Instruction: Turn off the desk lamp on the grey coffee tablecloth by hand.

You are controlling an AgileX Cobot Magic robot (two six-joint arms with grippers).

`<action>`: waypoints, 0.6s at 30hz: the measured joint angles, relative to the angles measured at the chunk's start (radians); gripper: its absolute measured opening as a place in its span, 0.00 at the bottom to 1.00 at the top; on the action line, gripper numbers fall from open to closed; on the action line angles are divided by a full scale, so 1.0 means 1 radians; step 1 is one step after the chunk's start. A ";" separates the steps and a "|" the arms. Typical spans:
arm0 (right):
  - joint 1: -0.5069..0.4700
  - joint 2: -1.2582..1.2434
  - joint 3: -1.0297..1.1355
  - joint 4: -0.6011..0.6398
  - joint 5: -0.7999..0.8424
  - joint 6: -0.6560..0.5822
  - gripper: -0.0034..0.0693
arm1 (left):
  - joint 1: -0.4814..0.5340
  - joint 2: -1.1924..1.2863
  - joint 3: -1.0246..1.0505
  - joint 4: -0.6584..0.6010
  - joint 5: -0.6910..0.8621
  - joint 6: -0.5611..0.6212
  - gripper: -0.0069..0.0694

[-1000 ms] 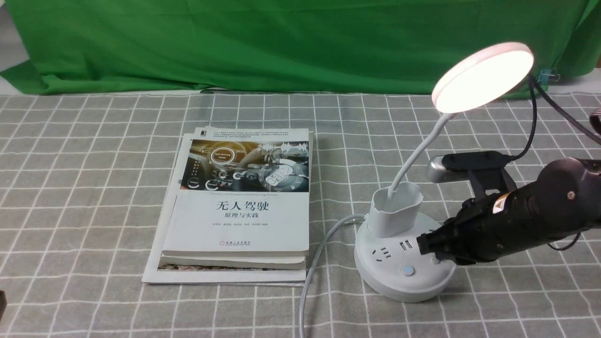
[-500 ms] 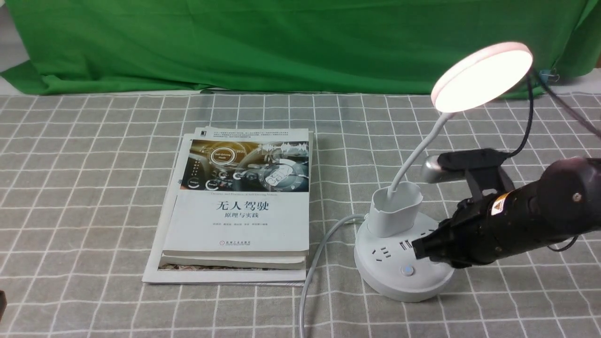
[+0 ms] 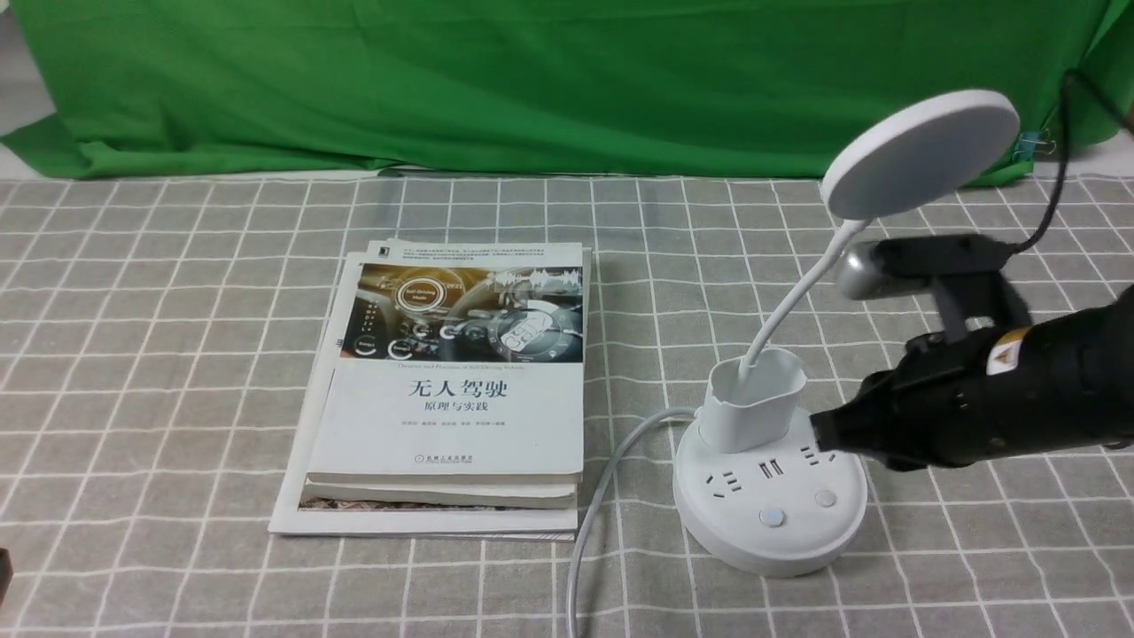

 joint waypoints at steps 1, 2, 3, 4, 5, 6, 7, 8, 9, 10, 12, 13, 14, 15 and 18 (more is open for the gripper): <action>-0.022 -0.038 0.000 -0.009 0.030 0.003 0.10 | 0.000 0.000 0.000 0.000 0.000 0.000 0.12; -0.044 -0.068 0.000 -0.020 0.059 0.011 0.10 | 0.000 0.000 0.000 0.000 0.000 0.000 0.12; -0.068 -0.099 0.002 -0.031 0.077 0.019 0.10 | 0.000 0.000 0.000 0.000 0.000 0.000 0.12; -0.102 -0.140 0.005 -0.046 0.086 0.026 0.10 | 0.000 0.000 0.000 0.000 0.000 0.000 0.12; -0.121 -0.166 0.008 -0.055 0.086 0.028 0.10 | 0.000 0.000 0.000 0.000 0.000 0.000 0.12; -0.164 -0.236 0.029 -0.070 0.055 0.024 0.10 | 0.000 0.000 0.000 0.000 0.000 0.000 0.12; -0.191 -0.307 0.052 -0.079 0.004 0.015 0.10 | 0.000 0.000 0.000 0.000 0.000 0.000 0.12; -0.204 -0.372 0.083 -0.083 -0.049 -0.001 0.10 | 0.000 0.000 0.000 0.000 0.000 0.000 0.12; -0.211 -0.440 0.121 -0.084 -0.103 -0.019 0.10 | 0.000 0.000 0.000 0.000 0.000 0.000 0.12; -0.211 -0.454 0.137 -0.084 -0.114 -0.024 0.10 | 0.000 0.000 0.000 0.000 0.000 0.000 0.12; -0.212 -0.617 0.256 -0.085 -0.237 -0.055 0.10 | 0.000 0.000 0.000 0.000 0.000 0.000 0.12; -0.212 -0.671 0.311 -0.088 -0.283 -0.063 0.10 | 0.000 0.000 0.000 0.000 0.000 0.001 0.12; -0.212 -0.671 0.322 -0.087 -0.292 -0.063 0.10 | 0.000 0.000 0.000 0.000 0.000 0.001 0.12; -0.212 -0.766 0.419 -0.092 -0.369 -0.073 0.10 | 0.000 0.000 0.000 0.000 0.000 0.000 0.12; -0.212 -0.846 0.507 -0.093 -0.431 -0.077 0.10 | 0.000 0.000 0.000 0.000 0.000 0.000 0.12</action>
